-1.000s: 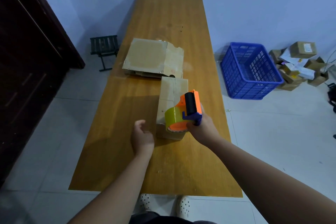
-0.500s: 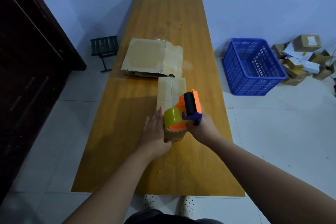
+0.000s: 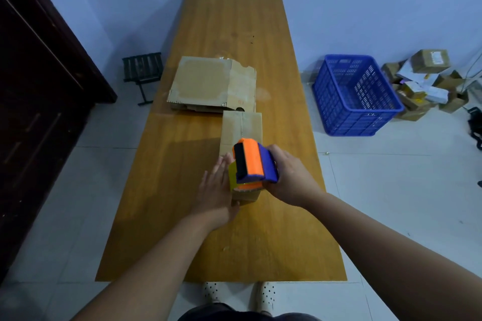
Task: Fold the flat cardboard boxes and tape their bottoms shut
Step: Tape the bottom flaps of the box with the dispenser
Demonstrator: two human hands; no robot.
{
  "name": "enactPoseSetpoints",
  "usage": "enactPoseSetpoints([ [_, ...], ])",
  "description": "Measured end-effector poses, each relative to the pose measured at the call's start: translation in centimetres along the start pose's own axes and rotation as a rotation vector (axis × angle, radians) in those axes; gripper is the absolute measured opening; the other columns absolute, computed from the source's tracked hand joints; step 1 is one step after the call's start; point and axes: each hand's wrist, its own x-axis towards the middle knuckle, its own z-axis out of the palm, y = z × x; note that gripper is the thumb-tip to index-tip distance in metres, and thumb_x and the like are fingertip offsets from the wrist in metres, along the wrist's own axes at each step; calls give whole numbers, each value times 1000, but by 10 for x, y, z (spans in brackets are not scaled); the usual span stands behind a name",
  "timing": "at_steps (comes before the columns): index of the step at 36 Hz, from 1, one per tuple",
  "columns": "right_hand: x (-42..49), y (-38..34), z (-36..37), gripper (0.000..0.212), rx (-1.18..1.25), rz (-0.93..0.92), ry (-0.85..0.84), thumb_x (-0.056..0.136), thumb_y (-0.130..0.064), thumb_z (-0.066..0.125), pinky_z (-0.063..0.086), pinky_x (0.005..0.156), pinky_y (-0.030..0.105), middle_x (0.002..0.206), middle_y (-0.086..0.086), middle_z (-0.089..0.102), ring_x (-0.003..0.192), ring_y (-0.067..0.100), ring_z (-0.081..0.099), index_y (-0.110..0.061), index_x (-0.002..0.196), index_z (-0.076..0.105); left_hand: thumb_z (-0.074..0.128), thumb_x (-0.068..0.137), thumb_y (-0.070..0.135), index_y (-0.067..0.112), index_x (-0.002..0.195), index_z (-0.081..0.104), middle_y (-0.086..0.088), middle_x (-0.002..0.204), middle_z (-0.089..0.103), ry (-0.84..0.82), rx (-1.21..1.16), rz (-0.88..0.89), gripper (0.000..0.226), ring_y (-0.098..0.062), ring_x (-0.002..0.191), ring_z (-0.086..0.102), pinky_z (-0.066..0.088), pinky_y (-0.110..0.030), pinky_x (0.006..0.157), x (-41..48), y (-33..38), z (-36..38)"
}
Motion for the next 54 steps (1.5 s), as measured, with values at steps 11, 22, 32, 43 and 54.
enactPoseSetpoints([
  [11,-8,14,-27,51,-173,11,-24,76,-26,77,42,71,21,100,-11,48,85,3,48,-32,106,36,57,87,25,20,143,-30,9,142,-37,-8,-5,-57,103,-8,132,-33,-8,-38,115,-2,8,-3],
  [22,-12,24,-33,50,-315,-13,-19,77,-28,76,39,67,19,99,-12,44,86,5,44,-25,113,42,60,86,20,21,138,-37,7,145,-38,-23,13,-82,110,-11,132,-33,-5,-43,115,-2,17,-3],
  [32,-29,60,-51,33,-227,76,65,78,-2,66,39,65,23,94,-1,51,79,18,51,-13,103,48,54,86,19,21,130,-43,8,139,-45,-76,35,-101,106,-10,129,-38,-7,-42,116,-2,18,-2],
  [43,-23,83,-39,41,-220,68,54,83,-9,69,44,73,28,102,-6,49,87,14,52,-16,116,46,55,86,19,24,117,-55,7,138,-50,-86,112,-141,114,-11,129,-41,-12,-40,115,-1,22,-3],
  [54,-21,98,-21,58,-210,75,45,85,-15,69,43,74,24,116,-2,50,92,12,52,-20,134,38,24,80,77,61,126,-34,0,141,-48,-64,148,-13,76,-22,131,-40,-14,-53,107,-1,21,1],
])
